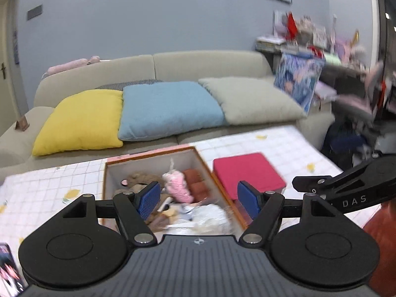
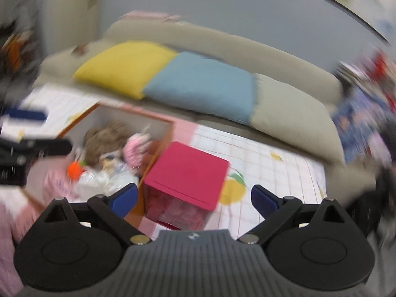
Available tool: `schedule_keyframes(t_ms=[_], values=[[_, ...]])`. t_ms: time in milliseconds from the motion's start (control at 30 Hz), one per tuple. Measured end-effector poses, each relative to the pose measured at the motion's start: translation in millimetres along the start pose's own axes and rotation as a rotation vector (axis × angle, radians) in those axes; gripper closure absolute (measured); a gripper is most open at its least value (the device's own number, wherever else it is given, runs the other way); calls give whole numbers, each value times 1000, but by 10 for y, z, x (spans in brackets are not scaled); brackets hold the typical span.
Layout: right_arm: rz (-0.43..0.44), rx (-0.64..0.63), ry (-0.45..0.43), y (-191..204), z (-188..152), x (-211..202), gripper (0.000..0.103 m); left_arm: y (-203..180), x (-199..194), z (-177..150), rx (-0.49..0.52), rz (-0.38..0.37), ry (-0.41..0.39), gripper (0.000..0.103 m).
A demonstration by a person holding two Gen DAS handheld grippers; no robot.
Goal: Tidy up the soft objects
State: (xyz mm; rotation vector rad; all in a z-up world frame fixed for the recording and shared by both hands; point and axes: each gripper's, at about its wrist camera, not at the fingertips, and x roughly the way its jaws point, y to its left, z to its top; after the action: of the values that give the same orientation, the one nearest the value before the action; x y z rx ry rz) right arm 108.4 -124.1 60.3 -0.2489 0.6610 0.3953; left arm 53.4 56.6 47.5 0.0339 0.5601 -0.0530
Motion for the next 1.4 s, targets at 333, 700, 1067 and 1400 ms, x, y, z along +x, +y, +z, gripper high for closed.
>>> schedule_keyframes(t_ms=[333, 700, 1067, 1400], values=[[-90, 281, -58, -118, -442, -289, 3, -281, -178, -184, -64, 65, -89, 20], [-144, 325, -7, -28, -659, -141, 3, -373, 29, -445, -65, 164, -6, 14], [-177, 336, -23, -7, -713, 84, 3, -323, 246, -578, -70, 205, 19, 12], [-155, 310, -26, 46, -727, 160, 3, -314, 316, -588, -73, 198, 56, 11]])
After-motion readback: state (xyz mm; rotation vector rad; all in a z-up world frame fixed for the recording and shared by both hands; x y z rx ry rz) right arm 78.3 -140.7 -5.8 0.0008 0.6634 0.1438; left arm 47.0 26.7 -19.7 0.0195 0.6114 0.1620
